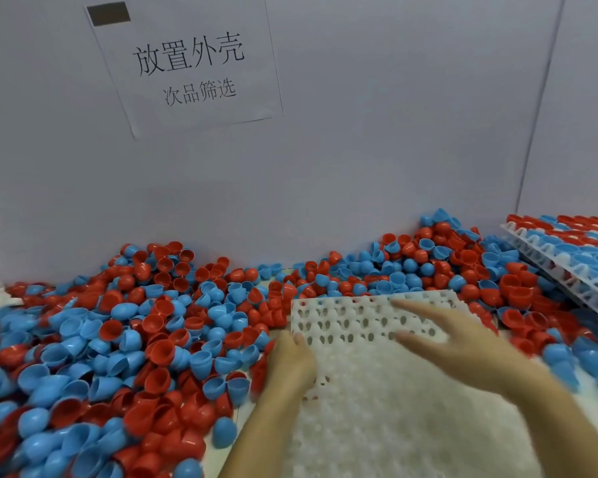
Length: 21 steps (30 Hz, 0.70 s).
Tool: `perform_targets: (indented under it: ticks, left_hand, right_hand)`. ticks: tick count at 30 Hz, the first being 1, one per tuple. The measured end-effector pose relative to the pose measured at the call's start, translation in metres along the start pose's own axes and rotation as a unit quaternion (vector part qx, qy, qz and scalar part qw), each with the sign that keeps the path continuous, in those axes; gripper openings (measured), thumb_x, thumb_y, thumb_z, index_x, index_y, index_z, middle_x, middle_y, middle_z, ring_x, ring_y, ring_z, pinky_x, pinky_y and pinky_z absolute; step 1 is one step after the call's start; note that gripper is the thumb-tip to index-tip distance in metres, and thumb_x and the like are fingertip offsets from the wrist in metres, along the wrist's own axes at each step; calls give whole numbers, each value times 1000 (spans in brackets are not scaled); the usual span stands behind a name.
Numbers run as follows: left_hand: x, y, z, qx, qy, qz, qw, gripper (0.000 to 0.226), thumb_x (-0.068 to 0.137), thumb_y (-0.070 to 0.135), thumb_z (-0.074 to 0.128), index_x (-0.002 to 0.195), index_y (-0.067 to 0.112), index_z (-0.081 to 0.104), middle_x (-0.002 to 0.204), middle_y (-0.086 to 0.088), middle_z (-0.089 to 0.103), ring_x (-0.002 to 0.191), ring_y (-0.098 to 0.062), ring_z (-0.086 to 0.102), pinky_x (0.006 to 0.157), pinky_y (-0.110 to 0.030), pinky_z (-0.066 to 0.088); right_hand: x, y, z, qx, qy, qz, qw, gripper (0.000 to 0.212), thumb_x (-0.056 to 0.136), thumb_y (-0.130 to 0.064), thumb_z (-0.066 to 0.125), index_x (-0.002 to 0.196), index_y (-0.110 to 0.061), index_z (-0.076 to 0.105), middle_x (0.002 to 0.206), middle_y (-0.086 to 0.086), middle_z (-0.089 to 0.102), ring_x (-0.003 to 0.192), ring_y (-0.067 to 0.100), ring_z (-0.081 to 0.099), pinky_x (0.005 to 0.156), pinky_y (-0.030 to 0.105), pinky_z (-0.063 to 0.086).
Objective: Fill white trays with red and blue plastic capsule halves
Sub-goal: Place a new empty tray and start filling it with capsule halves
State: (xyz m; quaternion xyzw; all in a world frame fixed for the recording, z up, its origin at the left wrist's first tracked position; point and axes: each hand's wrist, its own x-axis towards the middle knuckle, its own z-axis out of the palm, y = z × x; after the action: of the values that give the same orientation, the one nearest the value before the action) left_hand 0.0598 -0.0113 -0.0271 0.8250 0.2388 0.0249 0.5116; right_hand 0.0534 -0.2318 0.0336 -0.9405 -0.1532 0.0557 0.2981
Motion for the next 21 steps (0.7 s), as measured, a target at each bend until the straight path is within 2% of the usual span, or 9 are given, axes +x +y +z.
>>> perform_targets:
  ticks: [2,4,6,9,13,15,17,19,21]
  left_hand:
    - [-3,-1,1,26,22,23,999,43,109,29,30,146,11,40,144,-12,52,129,-31,52,108,-46,44]
    - [-3,-5,-10,61,52,47,996,37,108,28,32,137,10,47,133,-12,59,120,-29,57,102,-43,48]
    - [-1,-11,-23,104,93,64,988,30,106,22,37,129,9,53,124,-12,63,112,-29,60,97,-41,50]
    - [-1,-14,-40,129,130,83,979,24,103,18,46,121,13,60,114,-7,63,99,-27,64,86,-41,55]
    - [0,-1,-52,161,193,147,957,10,96,19,59,102,19,67,87,2,64,75,-9,57,58,-23,46]
    - [7,12,-60,181,215,172,944,14,94,24,63,107,21,62,92,2,60,87,-15,59,65,-27,50]
    - [27,25,-67,266,208,165,927,36,92,35,64,125,25,54,121,-5,54,118,-28,51,87,-41,53]
    - [51,40,-75,336,171,140,916,53,92,47,60,140,30,44,142,-9,40,132,-36,36,98,-52,48]
    - [78,53,-79,354,122,112,920,61,92,59,55,146,36,38,151,-10,32,138,-40,28,104,-60,41]
  right_hand:
    - [13,-8,34,-12,-10,-19,1000,68,82,-74,46,144,-55,30,159,-23,25,145,2,22,122,42,18]
    - [20,-6,51,-56,-5,15,998,63,89,-68,51,147,-54,29,163,-19,17,152,10,6,121,49,6]
    - [22,-1,57,-87,-3,42,995,60,92,-62,52,147,-51,31,164,-15,17,153,13,1,119,50,1]
    - [23,-5,61,-77,-1,45,996,55,93,-62,53,144,-49,37,163,-15,21,153,12,8,119,50,1]
    - [21,-5,56,-54,34,44,997,54,89,-62,59,140,-50,42,157,-19,32,147,7,23,117,46,8]
    - [21,-5,58,-50,39,40,997,52,89,-62,59,138,-50,44,156,-19,34,146,7,24,117,46,8]
    - [21,-4,60,-51,43,39,997,50,90,-61,59,137,-49,45,155,-18,35,146,6,24,116,47,7]
    - [22,-4,60,-46,46,42,997,49,90,-63,56,136,-49,46,154,-19,36,146,6,24,116,47,7]
    - [23,-4,61,-35,54,39,997,48,90,-66,53,135,-48,48,152,-21,39,145,5,25,116,47,7]
